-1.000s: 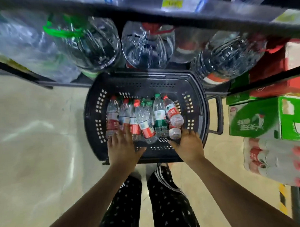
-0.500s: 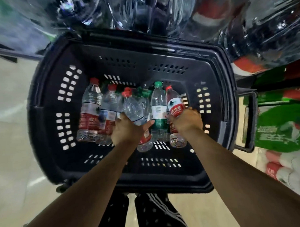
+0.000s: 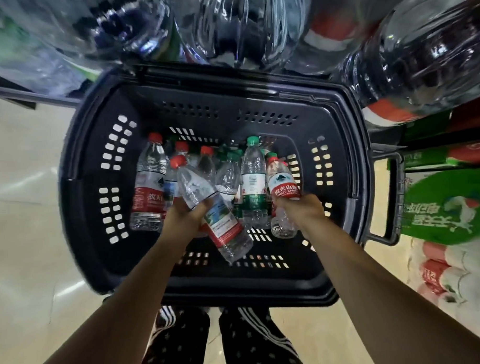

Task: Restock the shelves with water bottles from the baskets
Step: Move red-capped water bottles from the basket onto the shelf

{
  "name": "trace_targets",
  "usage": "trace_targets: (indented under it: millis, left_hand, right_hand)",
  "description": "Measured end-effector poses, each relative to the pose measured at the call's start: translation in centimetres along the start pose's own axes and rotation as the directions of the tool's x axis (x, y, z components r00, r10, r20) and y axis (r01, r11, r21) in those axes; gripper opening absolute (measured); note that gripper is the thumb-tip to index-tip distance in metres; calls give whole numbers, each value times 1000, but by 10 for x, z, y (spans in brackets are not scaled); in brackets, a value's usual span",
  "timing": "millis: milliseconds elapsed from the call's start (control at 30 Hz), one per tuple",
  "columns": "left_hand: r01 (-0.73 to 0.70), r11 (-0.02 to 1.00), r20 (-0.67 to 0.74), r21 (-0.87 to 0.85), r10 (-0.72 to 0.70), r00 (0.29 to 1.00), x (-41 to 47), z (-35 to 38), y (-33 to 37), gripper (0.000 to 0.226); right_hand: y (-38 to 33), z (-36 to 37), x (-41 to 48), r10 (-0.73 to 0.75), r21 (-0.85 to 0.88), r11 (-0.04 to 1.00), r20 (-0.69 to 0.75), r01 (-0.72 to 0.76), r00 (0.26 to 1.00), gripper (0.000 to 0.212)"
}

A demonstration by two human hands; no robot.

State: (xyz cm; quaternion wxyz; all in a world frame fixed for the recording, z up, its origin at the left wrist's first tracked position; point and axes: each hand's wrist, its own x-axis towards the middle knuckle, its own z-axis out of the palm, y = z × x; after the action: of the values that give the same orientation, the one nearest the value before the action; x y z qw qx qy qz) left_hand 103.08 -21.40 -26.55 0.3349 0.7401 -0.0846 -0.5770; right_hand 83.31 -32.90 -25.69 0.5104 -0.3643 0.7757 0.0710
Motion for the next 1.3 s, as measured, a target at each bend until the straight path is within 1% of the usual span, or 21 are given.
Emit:
trace_targets:
  millis: [100,167,233,300,433,500,533,567,667,700,767,833,867,933,1000,1067,1100,1200,1233,1267,1300]
  left_hand:
    - [-70,994,102,-81,78,992,-40,-24,26,18]
    - [-67,991,140,-116,83,987,-67,-37,46,26]
    - [-55,988,166,-144,79,983,-94,-49,67,47]
    - [-1,986,188,-164,33,982,-121,-58,87,64]
    - [173,938,270,-301,-91,959,-182,-71,123,67]
    - [177,931,275,-321,-87,957,-210,-79,139,85]
    - [152,941,276,-301,-67,959,-224,-83,146,91]
    - [131,949,277,-286,-49,960,-239,-86,155,88]
    - [132,926,332,-353,-8,943,-280,-96,188,50]
    - [142,913,352,-382,2,936,-293,-99,201,49]
    - [150,893,408,-423,40,912,-316,-103,226,65]
    - [120,886,399,-448,78,914,-335,-112,249,63]
    - [91,899,387,-428,92,918,-344,-115,259,63]
    - [54,932,405,-358,103,908,-365,-120,282,71]
    - [11,944,453,-331,149,879,-385,-121,303,63]
    - [-11,944,482,-330,178,858,-405,-120,322,51]
    - [-31,941,481,-336,200,853,-412,-120,331,53]
    - [-100,928,473,-359,274,837,-426,-120,356,92]
    - [-124,929,473,-348,289,833,-432,-120,365,98]
    - [-158,928,473,-337,312,824,-437,-120,375,96]
    - [-189,923,464,-335,336,820,-443,-118,386,89]
  right_hand:
    - [2,-14,-37,22,89,996,54,-27,998,40]
    - [-3,-28,-67,26,111,993,89,-36,996,45]
    - [-10,-44,-100,-18,152,988,127,-2,992,40]
    - [-16,-63,-136,-63,206,978,189,24,980,39]
    - [-26,-101,-205,-146,353,936,368,7,918,68]
    - [-31,-118,-239,-210,438,899,433,-1,876,63]
    - [-33,-126,-255,-240,486,874,452,-11,859,60]
    - [-37,-133,-273,-268,521,853,467,-18,842,62]
    - [-47,-152,-318,-363,587,809,463,27,809,86]
    - [-52,-157,-334,-386,604,796,457,40,801,90]
    - [-60,-167,-361,-430,655,754,439,46,789,90]
    - [-68,-177,-386,-484,711,701,415,57,771,85]
    - [-72,-181,-397,-513,729,680,392,82,764,86]
    - [-80,-192,-418,-560,748,650,352,134,750,96]
    - [-87,-202,-438,-600,772,616,332,155,728,101]
    - [-94,-211,-455,-643,803,575,323,159,694,101]
    - [-99,-216,-465,-672,811,559,321,172,668,99]
    - [-117,-231,-489,-751,822,526,327,220,573,87]
    - [-125,-237,-497,-768,817,523,328,242,550,86]
    - [-133,-245,-504,-780,812,519,321,268,538,86]
    - [-142,-252,-509,-785,805,516,309,291,537,87]
